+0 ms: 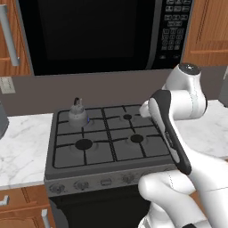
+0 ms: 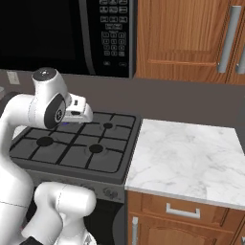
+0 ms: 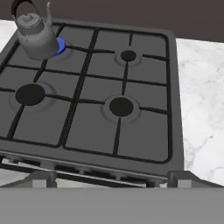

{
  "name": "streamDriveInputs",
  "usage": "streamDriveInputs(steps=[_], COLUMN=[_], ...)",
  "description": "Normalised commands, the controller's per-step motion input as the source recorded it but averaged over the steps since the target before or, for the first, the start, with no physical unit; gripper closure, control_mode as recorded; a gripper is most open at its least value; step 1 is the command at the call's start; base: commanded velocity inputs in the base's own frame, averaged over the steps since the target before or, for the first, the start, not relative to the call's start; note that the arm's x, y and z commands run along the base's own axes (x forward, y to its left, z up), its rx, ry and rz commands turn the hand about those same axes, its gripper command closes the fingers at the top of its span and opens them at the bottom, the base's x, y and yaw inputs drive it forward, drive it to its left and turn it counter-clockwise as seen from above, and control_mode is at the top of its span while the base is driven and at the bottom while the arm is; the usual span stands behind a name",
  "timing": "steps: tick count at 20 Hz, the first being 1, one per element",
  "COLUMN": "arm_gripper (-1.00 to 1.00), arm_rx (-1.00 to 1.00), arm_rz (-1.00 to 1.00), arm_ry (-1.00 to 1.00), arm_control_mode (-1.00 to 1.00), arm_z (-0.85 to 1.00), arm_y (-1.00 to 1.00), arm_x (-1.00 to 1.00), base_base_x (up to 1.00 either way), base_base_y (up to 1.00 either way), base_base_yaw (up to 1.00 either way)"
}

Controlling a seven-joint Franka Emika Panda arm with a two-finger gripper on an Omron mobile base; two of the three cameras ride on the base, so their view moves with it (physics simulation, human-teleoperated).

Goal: The kettle is done boiling. Turn off the stove, then wait for 300 timesteps before moving the kettle to the dining table.

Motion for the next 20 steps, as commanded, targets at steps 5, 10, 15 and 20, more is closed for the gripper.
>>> streamDriveInputs(steps=[5, 10, 15, 20], arm_gripper=[-1.00, -1.00, -1.00, -1.00], arm_rx=[-0.07, -0.07, -0.06, -0.05], arm_rz=[0.06, 0.06, 0.06, 0.07], arm_ry=[-0.03, -0.01, 0.00, 0.00], arm_control_mode=[-1.00, -1.00, -1.00, -1.00], arm_z=[-0.01, -0.02, -0.03, -0.06], arm_y=[0.44, 0.43, 0.42, 0.38], arm_x=[-0.10, -0.06, -0.06, -0.07], base_base_x=[0.00, 0.00, 0.00, 0.00], base_base_y=[0.00, 0.00, 0.00, 0.00], base_base_yaw=[0.00, 0.00, 0.00, 0.00])
